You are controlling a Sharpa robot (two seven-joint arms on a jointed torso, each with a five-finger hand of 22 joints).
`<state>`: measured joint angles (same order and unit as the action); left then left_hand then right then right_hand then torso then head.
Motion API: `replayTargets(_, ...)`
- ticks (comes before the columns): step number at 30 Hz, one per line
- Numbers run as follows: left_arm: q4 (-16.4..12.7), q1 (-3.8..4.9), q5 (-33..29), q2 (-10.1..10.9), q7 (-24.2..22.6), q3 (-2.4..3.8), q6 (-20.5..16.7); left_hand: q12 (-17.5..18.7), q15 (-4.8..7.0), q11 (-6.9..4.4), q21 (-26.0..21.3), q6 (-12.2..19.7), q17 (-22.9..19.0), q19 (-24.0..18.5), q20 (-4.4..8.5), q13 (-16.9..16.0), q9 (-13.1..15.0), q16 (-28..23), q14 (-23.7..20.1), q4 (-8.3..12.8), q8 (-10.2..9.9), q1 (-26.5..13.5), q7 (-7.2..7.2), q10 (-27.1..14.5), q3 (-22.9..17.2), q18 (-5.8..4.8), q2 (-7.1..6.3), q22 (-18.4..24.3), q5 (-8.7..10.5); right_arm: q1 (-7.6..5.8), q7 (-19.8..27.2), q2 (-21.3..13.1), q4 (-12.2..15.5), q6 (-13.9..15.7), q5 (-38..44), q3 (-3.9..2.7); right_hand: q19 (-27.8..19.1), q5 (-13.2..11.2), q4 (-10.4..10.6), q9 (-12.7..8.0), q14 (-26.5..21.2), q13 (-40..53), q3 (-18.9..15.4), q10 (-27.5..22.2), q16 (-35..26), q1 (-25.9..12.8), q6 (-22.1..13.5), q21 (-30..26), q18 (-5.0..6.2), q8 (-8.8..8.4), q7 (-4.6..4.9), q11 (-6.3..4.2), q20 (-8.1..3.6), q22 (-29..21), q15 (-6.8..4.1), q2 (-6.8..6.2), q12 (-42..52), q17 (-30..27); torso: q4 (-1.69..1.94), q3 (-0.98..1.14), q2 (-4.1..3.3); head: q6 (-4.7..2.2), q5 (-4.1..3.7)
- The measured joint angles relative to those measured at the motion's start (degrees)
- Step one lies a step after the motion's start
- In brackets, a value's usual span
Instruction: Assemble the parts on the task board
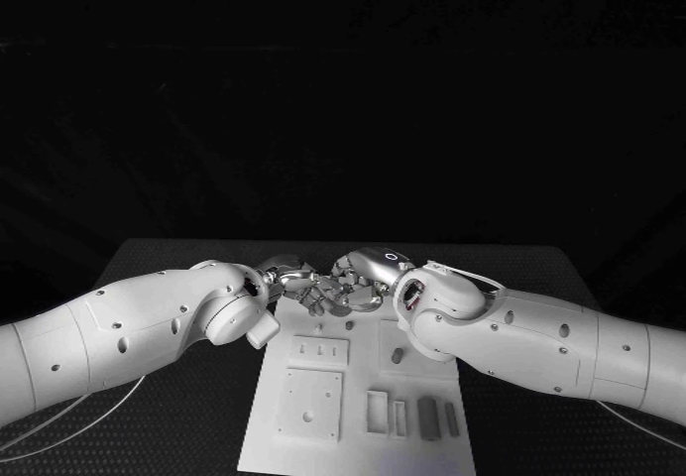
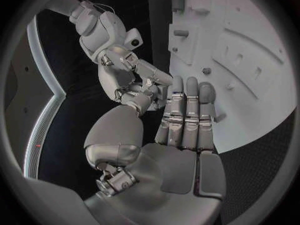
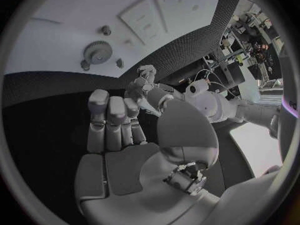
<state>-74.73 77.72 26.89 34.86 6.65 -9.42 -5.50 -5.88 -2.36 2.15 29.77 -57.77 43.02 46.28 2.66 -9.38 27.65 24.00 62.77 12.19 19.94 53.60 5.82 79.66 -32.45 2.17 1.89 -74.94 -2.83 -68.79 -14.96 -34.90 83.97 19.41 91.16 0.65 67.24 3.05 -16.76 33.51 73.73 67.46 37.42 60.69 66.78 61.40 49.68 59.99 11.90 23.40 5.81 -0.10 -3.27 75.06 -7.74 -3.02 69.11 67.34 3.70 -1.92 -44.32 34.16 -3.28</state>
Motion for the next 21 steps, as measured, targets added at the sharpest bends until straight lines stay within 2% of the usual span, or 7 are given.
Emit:
replayTargets(7, 0.3, 0.00, 0.0, -0.3, 0.1, 0.00, 0.1, 0.0, 0.00, 0.01, 0.2, -0.2, 0.1, 0.0, 0.00, -0.2, -0.1, 0.0, 0.0, 0.5, 0.1, 0.0, 0.00, 0.1, -0.9, 0.00, 0.51, 0.0, -0.22, 0.00, -0.2, -0.1, 0.1, 0.1, 0.0, 0.04, 0.0, 0.0, 0.0, 0.0, -0.1, -0.1, 0.3, 0.0, 0.0, -0.2, 0.0, 0.0, 0.00, -0.01, 0.00, 0.00, 0.00, 0.0, -0.07, -0.18, -0.2, 0.0, 0.00, -0.01, -0.01, 0.12, 0.03)
replayTargets(9, 0.4, 0.00, 0.0, -0.4, 0.1, 0.00, 0.1, 0.0, 0.00, -0.10, 0.2, -0.7, 0.3, 0.0, 0.03, -0.4, -0.1, 0.4, 0.0, 0.9, 0.1, -0.2, -0.08, 0.5, -1.6, -0.01, 0.71, 0.0, -2.53, 0.01, -0.2, -0.1, 0.1, 0.1, -0.1, 0.06, 0.0, 0.0, 0.0, -0.1, -0.1, -0.1, 0.3, 0.0, 0.0, -0.2, 0.0, 0.0, 0.00, -0.13, 0.00, 0.00, 0.01, 0.0, -0.06, -0.23, -0.2, 0.0, 0.00, 0.01, -0.01, 0.16, 0.04)
replayTargets(12, 0.5, 0.02, 0.0, -0.5, 0.2, 0.00, 0.2, -0.3, 0.21, -0.39, 0.5, -1.2, 0.6, 0.2, 0.43, -0.9, -0.1, 0.8, 0.6, 1.6, 0.0, -1.2, 0.01, 1.2, -2.3, -0.05, 0.98, 0.0, -7.74, 0.04, -0.2, -0.1, 0.1, 0.2, -0.1, 0.08, 0.0, 0.0, -0.2, -0.1, -0.1, -0.1, 0.5, 0.0, 0.0, -0.2, 0.0, 0.0, 0.00, -0.13, 0.00, -0.01, 0.01, 0.0, -0.05, -0.23, -0.2, 0.0, 0.00, 0.03, -0.01, 0.21, 0.07)
replayTargets(13, 0.5, 0.03, 0.0, -0.5, 0.3, 0.00, 0.3, -0.5, 0.21, -0.44, 0.6, -1.2, 0.7, 0.1, 0.53, -1.2, -0.1, 0.9, 0.6, 1.9, 0.0, -1.6, 0.00, 1.4, -2.6, -0.08, 0.97, 0.0, -8.93, 0.05, -0.2, -0.1, 0.1, 0.2, -0.1, 0.08, 0.0, 0.0, -0.2, -0.1, -0.1, -0.1, 0.5, 0.0, 0.0, -0.2, 0.0, 0.0, 0.00, -0.13, 0.00, -0.01, 0.01, 0.0, -0.05, -0.23, -0.2, 0.0, 0.00, 0.03, -0.01, 0.23, 0.08)
replayTargets(17, 0.7, 0.03, -0.2, -0.6, 0.5, 0.01, 0.4, -0.5, 0.21, -0.51, 0.6, -1.2, 0.9, 0.1, 0.53, -1.7, 0.3, 1.1, 0.6, 2.1, 0.3, -2.5, -0.01, 1.5, -2.8, -0.11, 0.84, 0.0, -11.14, 0.05, -0.2, -0.1, 0.1, 0.3, -0.1, 0.09, 0.0, 0.0, -0.2, 0.0, -0.1, 0.0, 0.5, 0.0, 0.0, -0.2, 0.0, 0.0, 0.00, -0.13, 0.00, -0.01, 0.01, 0.0, -0.03, -0.23, -0.2, -0.1, 0.01, 0.03, -0.01, 0.30, 0.08)
replayTargets(21, 0.7, 0.03, -0.3, -0.6, 0.8, 0.01, 0.4, -0.5, 0.21, -0.51, 0.6, -1.5, 0.9, 0.1, 0.53, -2.1, 0.5, 1.1, 0.6, 2.4, 0.5, -3.7, -0.26, 1.5, -2.6, -0.12, 0.31, 0.0, -11.07, 0.05, -0.2, 0.0, 0.2, 0.3, -0.1, 0.09, 0.2, 0.0, 0.0, 0.0, -0.1, 0.0, 0.6, 0.0, 0.0, 0.0, 0.0, -0.1, 0.00, -0.12, 0.00, -0.02, 0.20, 0.0, -0.02, -0.46, -0.2, -0.1, 0.01, 0.03, -0.01, 0.30, 0.09)
